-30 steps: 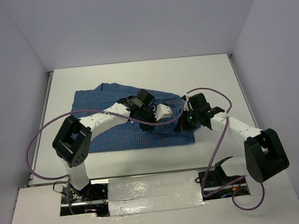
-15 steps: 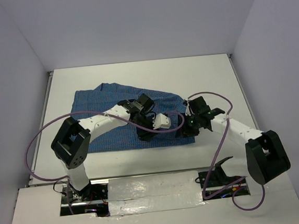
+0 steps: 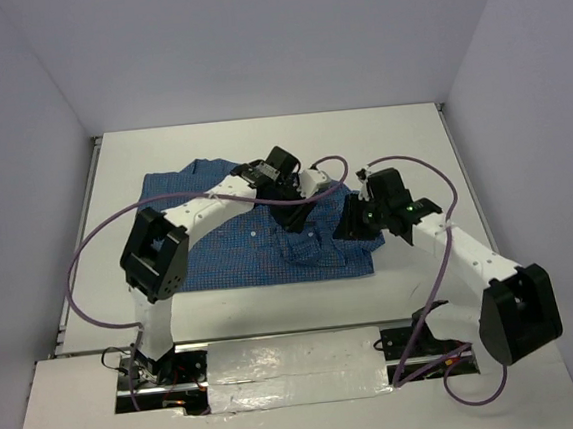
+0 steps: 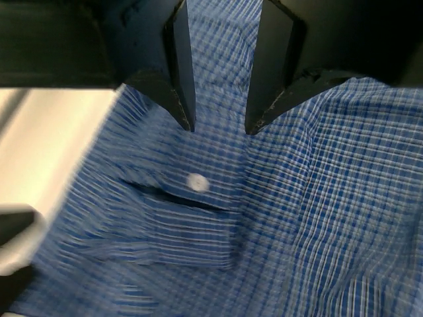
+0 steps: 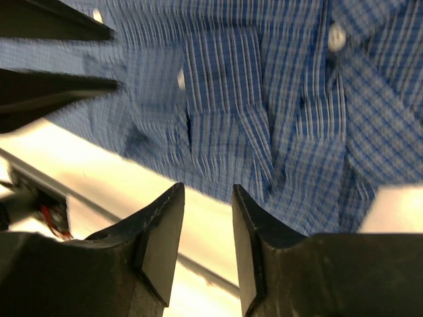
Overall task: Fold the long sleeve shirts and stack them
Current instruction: Fold the shirt
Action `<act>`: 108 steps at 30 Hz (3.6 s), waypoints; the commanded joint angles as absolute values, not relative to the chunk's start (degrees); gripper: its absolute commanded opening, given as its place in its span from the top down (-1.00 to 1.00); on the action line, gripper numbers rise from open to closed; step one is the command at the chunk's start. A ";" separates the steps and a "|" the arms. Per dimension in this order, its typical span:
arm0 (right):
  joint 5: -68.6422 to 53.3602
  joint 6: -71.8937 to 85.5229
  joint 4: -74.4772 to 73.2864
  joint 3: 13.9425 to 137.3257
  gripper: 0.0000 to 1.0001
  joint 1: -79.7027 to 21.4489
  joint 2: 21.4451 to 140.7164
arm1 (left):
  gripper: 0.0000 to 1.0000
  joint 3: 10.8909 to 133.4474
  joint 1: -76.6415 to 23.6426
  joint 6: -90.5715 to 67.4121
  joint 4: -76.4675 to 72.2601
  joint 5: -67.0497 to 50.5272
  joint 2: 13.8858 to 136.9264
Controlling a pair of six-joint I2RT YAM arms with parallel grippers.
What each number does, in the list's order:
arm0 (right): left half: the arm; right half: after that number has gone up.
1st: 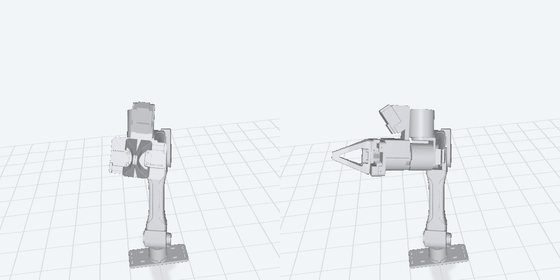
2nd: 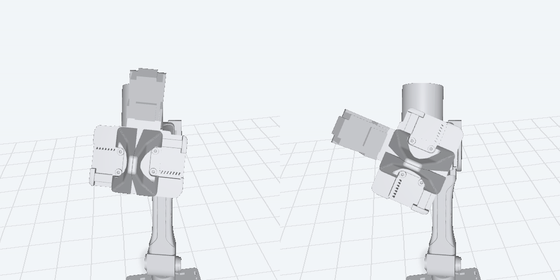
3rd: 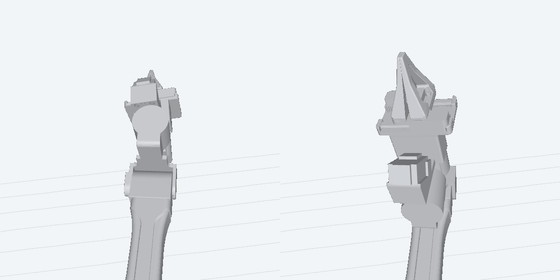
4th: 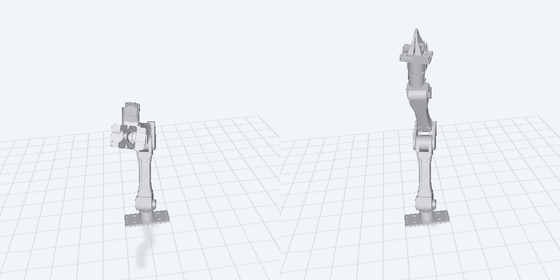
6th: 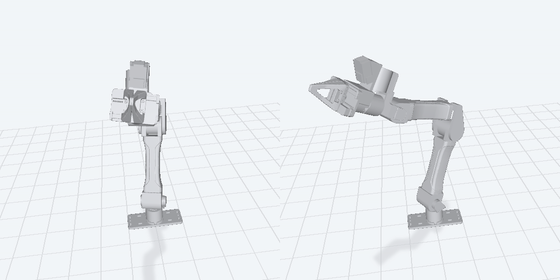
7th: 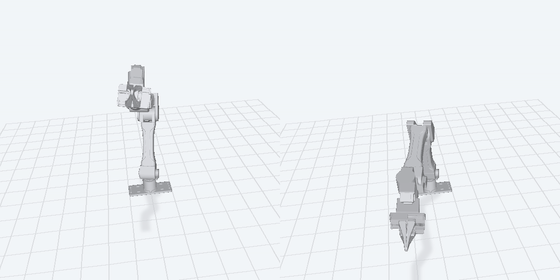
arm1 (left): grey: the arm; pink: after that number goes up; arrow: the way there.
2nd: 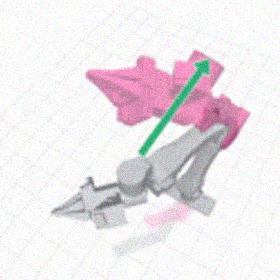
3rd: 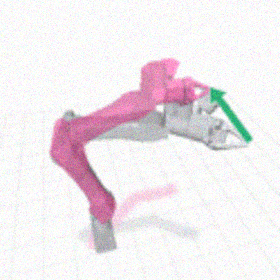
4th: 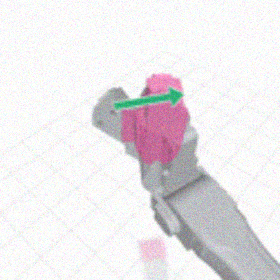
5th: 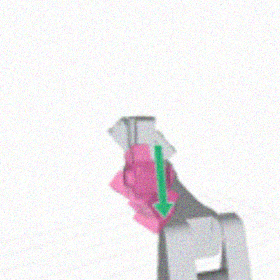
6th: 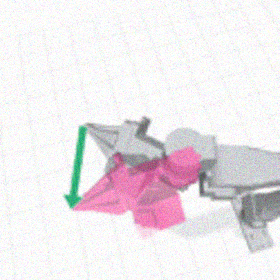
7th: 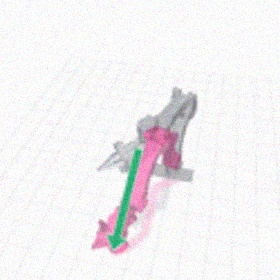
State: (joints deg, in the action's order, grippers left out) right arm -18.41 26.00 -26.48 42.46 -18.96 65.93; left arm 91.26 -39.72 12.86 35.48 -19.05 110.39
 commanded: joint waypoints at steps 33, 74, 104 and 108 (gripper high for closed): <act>-12.39 30.41 -10.72 47.02 0.02 -22.85 92.29 | 0.01 85.16 -40.25 7.65 29.71 -14.58 117.60; -0.79 32.96 -17.04 43.95 -0.55 -22.33 72.70 | -0.53 97.38 -37.88 8.00 34.45 -2.37 115.32; -18.10 33.49 -19.88 26.19 -0.45 -8.35 67.49 | -0.60 59.71 20.04 23.90 51.87 -2.39 90.88; -21.35 33.40 -16.53 27.25 -0.14 -8.44 73.12 | -0.60 57.66 20.13 22.85 47.20 -2.37 93.69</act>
